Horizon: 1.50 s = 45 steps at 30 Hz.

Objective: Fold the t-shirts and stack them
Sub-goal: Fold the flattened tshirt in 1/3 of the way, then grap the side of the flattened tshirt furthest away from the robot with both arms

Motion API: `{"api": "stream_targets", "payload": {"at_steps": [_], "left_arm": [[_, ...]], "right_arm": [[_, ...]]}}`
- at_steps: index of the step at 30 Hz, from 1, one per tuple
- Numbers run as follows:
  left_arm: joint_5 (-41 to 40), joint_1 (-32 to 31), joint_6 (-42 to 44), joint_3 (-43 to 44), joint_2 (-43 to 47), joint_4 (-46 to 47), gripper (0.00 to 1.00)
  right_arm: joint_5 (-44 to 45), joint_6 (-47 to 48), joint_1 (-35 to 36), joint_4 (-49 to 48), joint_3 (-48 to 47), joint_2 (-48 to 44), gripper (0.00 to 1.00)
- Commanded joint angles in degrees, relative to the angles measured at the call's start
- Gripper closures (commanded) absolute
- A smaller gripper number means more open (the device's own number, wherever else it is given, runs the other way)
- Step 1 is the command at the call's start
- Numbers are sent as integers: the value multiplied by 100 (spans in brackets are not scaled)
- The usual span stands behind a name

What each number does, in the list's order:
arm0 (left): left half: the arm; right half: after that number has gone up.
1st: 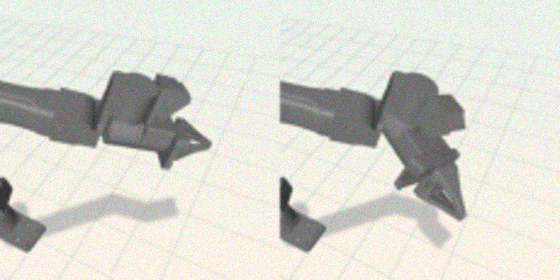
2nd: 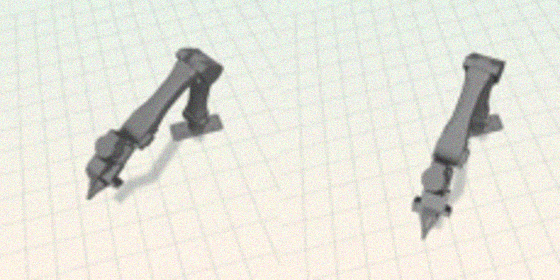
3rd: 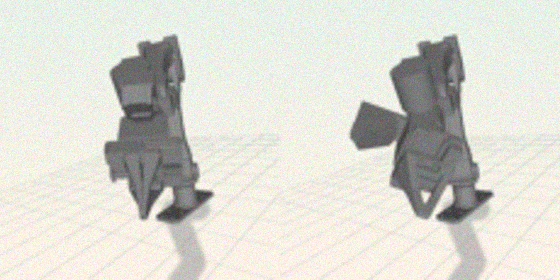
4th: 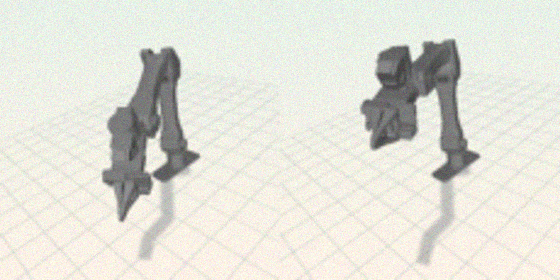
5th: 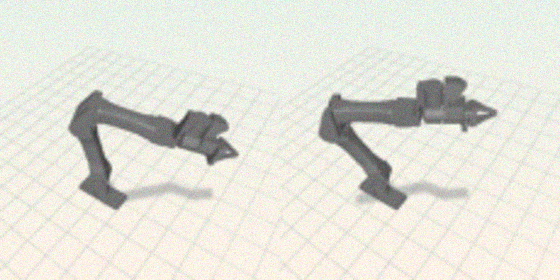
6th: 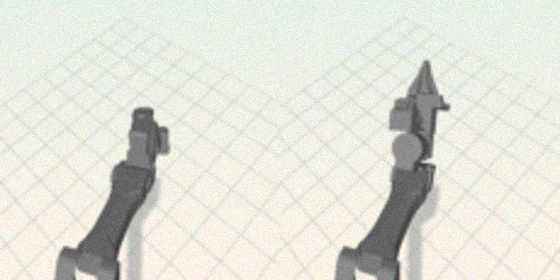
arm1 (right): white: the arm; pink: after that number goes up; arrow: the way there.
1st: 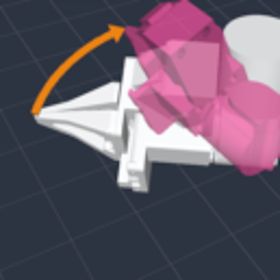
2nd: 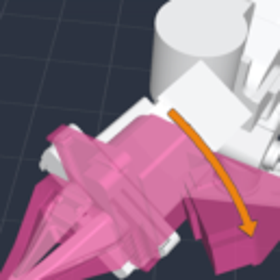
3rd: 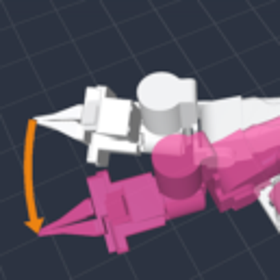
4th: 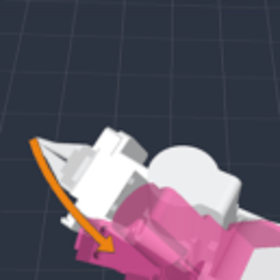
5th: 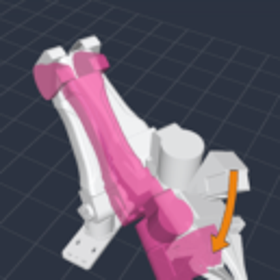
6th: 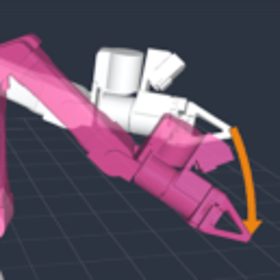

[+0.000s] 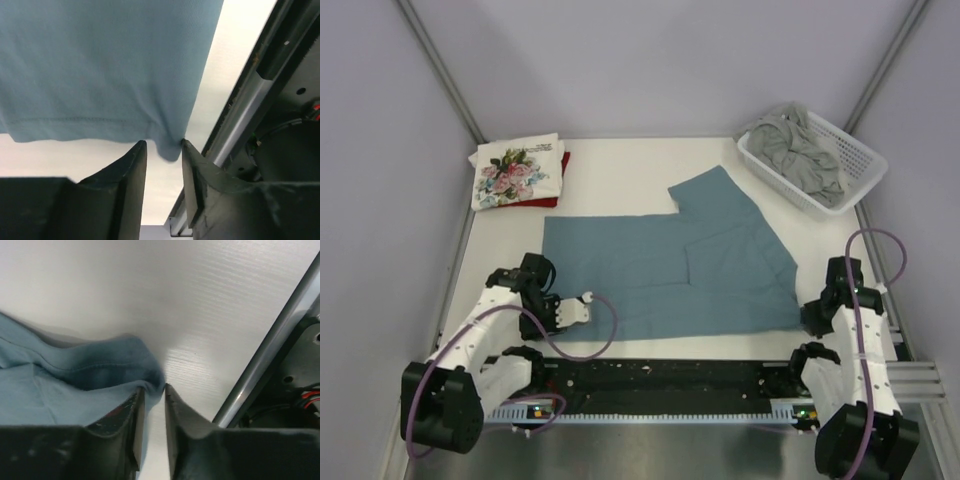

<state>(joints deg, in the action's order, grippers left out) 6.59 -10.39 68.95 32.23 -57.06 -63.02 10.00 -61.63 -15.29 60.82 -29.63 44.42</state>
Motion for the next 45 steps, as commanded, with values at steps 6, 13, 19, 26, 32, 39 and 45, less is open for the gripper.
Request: {"api": "stream_targets", "payload": {"at_steps": [6, 13, 19, 26, 32, 39, 45], "left_arm": [[473, 203, -302, 1704, -560, -632, 32], [1459, 1390, -1715, 4237, -2114, -45, 28], [1231, 1479, -3167, 5363, -3459, 694, 51], [1248, 1865, -5327, 5725, -4533, 1643, 57], [801, 1945, -6138, 5250, -4832, 2698, 51], [650, 1945, -6323, 5364, -5438, 2892, 48], [721, 1927, -6402, 5540, -5904, 2910, 48]], "right_arm": [[1197, -781, -124, 80, -402, -522, 26], [829, 1062, 60, -1561, -1790, -67, 29], [532, 3856, 1737, -3574, -2985, 1004, 31], [-692, 5484, 2318, -3709, -4576, 3420, 31], [-1149, 5987, 2539, -2911, -6245, 5644, 35], [-676, 6338, 2680, -2153, -7565, 7614, 42], [-473, 6479, 2672, -2109, -8479, 8582, 41]]}}
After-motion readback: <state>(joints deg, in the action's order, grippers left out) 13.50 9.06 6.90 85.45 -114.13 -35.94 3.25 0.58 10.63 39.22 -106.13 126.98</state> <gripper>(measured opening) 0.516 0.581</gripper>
